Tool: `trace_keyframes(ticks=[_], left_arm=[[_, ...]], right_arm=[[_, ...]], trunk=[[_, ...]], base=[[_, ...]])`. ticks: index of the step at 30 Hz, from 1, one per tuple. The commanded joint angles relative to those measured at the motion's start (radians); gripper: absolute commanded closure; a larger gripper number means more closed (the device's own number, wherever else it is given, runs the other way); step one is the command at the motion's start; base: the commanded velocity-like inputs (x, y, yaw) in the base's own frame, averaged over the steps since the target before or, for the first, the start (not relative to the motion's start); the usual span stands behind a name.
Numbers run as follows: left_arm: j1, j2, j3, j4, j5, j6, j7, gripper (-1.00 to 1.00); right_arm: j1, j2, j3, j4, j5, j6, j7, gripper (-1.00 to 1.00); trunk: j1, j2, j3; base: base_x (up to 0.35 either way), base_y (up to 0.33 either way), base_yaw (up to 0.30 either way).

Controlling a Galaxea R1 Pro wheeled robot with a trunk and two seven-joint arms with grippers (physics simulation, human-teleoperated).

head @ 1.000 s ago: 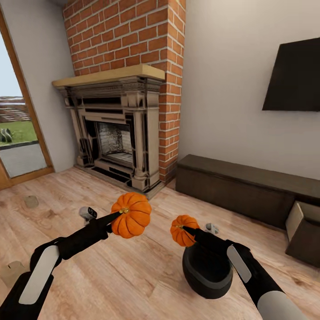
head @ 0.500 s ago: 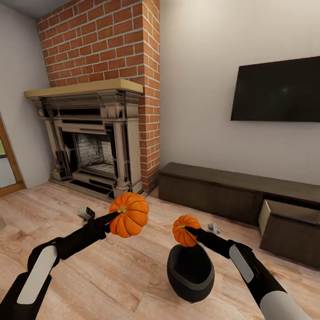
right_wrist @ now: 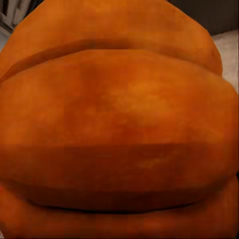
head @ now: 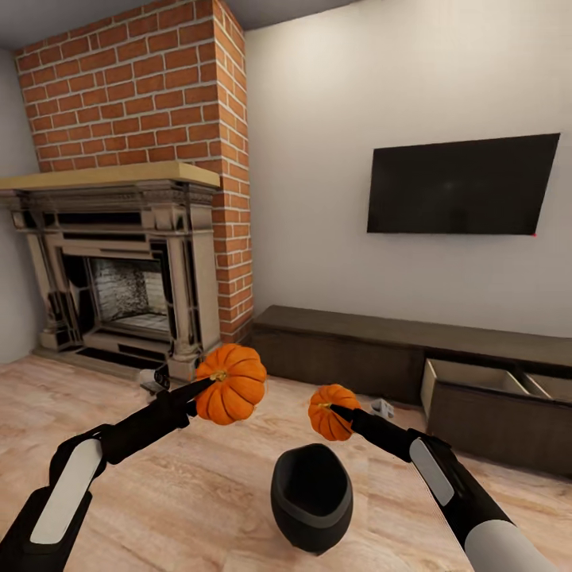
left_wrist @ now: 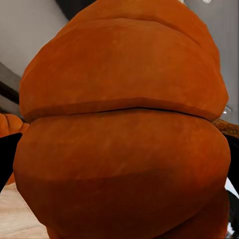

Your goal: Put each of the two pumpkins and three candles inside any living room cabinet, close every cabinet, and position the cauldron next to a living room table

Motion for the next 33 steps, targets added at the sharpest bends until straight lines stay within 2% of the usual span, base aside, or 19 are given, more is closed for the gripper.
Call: trace_keyframes(ticks=[1,3,6,9,16,22,28,33], left_arm=[[0.000,0.000,0.001,0.000,0.003,0.005,-0.004,1.00],[0.000,0.000,0.007,0.000,0.005,0.005,-0.004,1.00],[0.000,0.000,0.026,0.000,0.008,0.005,-0.007,1.00],[0.000,-0.001,0.029,0.000,0.008,0.005,-0.007,1.00],[0.000,-0.001,0.030,0.000,0.007,0.005,-0.005,1.00],[0.000,-0.002,0.030,0.000,0.004,0.005,-0.005,1.00],[0.003,-0.006,0.028,0.000,0.001,0.005,-0.005,1.00],[0.004,-0.006,0.027,0.000,0.001,0.005,-0.005,1.00]], right_arm=[[-0.001,-0.001,0.002,0.000,-0.012,0.005,-0.001,1.00],[-0.001,-0.001,0.002,-0.001,-0.012,0.005,-0.001,1.00],[-0.001,-0.001,0.002,-0.001,-0.013,0.006,-0.001,1.00],[-0.001,-0.001,0.002,-0.001,-0.012,0.014,0.007,1.00],[-0.001,-0.002,0.001,-0.001,-0.010,0.091,0.019,1.00],[-0.001,-0.029,0.000,-0.001,-0.011,0.195,0.020,1.00],[-0.001,-0.066,0.000,-0.001,-0.068,0.211,0.099,1.00],[-0.001,-0.080,0.002,-0.001,-0.084,0.200,0.127,1.00]], trunk=[[-0.001,0.000,0.003],[-0.002,0.000,0.011],[-0.002,0.000,0.011],[-0.002,0.000,0.011],[-0.002,0.000,0.004],[-0.002,0.000,-0.004],[-0.002,0.000,-0.013],[-0.002,0.000,-0.019]], base=[[0.000,0.000,-0.288],[0.000,0.000,-0.288],[0.000,0.000,-0.288],[0.000,0.000,-0.282],[-0.049,0.000,-0.163],[-0.277,0.000,0.078],[-0.056,0.000,0.059],[-0.004,0.000,0.006]])
